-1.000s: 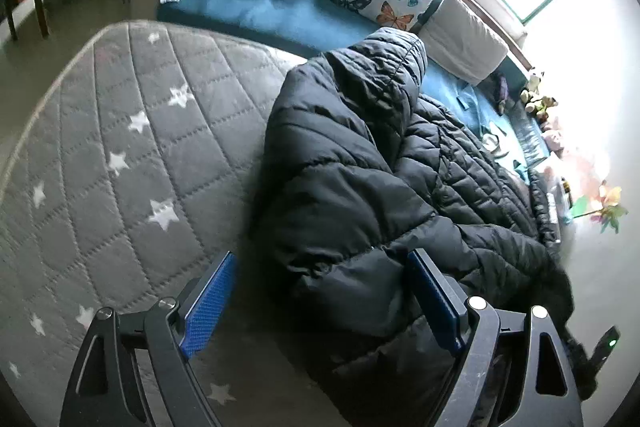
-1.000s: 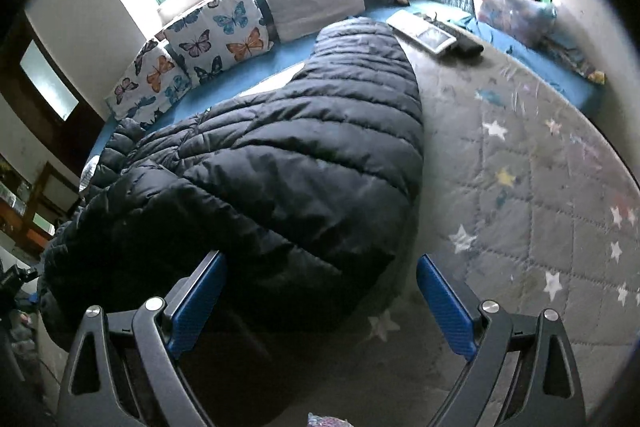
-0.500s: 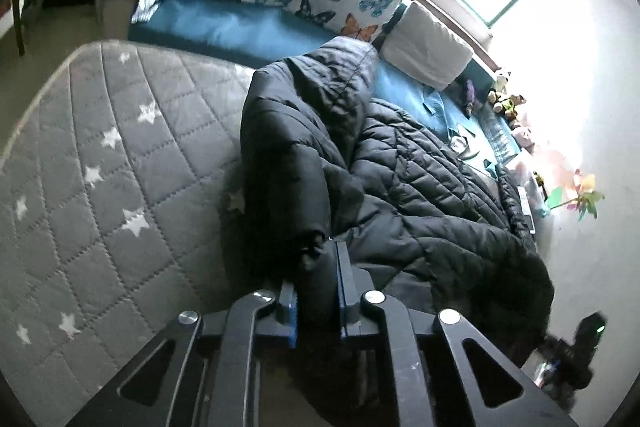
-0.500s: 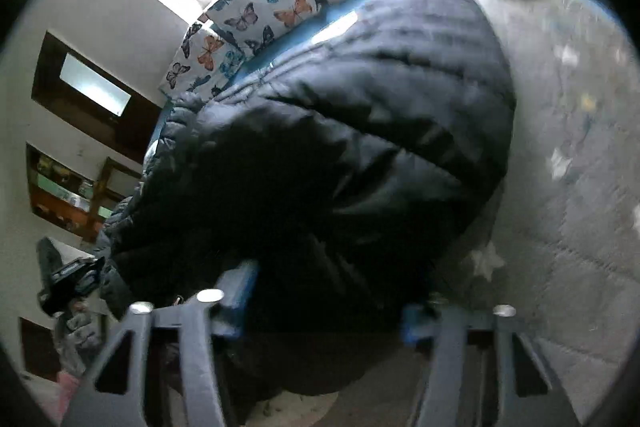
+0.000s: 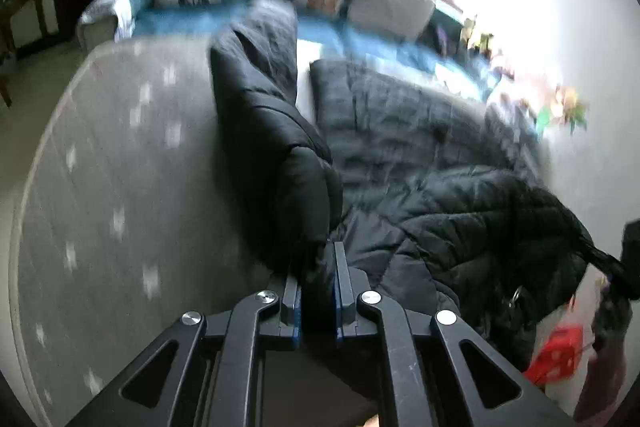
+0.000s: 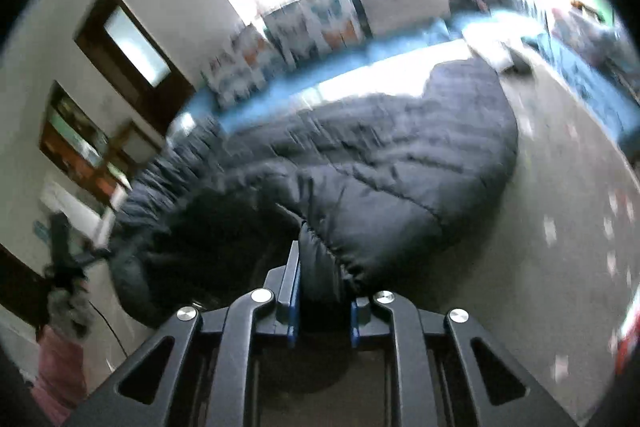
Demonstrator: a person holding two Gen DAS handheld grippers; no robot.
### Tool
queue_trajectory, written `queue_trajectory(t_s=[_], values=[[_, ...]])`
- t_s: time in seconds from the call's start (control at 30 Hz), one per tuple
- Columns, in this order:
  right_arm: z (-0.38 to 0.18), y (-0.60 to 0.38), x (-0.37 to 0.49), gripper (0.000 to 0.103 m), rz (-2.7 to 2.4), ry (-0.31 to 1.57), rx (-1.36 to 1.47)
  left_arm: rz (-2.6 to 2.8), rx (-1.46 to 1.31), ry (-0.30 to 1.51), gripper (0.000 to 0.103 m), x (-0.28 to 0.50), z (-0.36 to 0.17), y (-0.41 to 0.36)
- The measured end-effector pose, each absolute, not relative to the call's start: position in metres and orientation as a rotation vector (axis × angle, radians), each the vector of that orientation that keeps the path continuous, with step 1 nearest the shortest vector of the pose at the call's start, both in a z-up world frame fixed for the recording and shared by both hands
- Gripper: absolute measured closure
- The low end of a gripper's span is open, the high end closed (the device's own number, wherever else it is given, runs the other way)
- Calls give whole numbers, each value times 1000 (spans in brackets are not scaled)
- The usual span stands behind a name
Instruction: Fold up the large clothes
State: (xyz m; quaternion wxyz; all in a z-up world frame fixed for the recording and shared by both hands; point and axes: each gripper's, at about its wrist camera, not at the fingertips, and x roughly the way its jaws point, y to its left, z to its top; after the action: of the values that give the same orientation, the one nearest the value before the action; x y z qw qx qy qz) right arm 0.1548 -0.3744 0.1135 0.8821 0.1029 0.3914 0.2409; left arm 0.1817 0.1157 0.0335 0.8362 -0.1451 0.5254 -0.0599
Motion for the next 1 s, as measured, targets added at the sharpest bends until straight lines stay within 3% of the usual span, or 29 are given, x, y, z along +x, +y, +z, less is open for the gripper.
queue_trajectory(t_s=[0.07, 0.13, 0.2, 0.33, 0.43, 0.53, 0.6, 0.83, 0.93, 1.0], values=[[71, -373, 156, 83, 441, 937, 173, -126, -254, 1165, 91, 161, 12, 107], [24, -377, 157, 75, 400, 1050, 160, -113, -194, 1186, 87, 148, 2, 100], [15, -379, 155, 73, 391, 1067, 151, -100, -151, 1194, 85, 138, 7, 99], [58, -369, 139, 63, 328, 1018, -39, -56, -79, 1187, 84, 128, 43, 109], [95, -356, 126, 62, 222, 904, -237, -1, -37, 1106, 83, 125, 86, 121], [127, -329, 130, 48, 212, 763, -345, -28, -72, 1048, 76, 135, 120, 120], [128, -313, 144, 47, 258, 712, -355, -56, -85, 1014, 71, 149, 125, 105], [52, -236, 211, 47, 428, 816, -389, -154, -30, 1109, 71, 216, 61, 39], [4, -239, 229, 45, 434, 915, -415, -160, -24, 1224, 71, 236, 12, 30], [3, -248, 223, 45, 478, 894, -406, -177, 3, 1281, 71, 238, -9, 29]])
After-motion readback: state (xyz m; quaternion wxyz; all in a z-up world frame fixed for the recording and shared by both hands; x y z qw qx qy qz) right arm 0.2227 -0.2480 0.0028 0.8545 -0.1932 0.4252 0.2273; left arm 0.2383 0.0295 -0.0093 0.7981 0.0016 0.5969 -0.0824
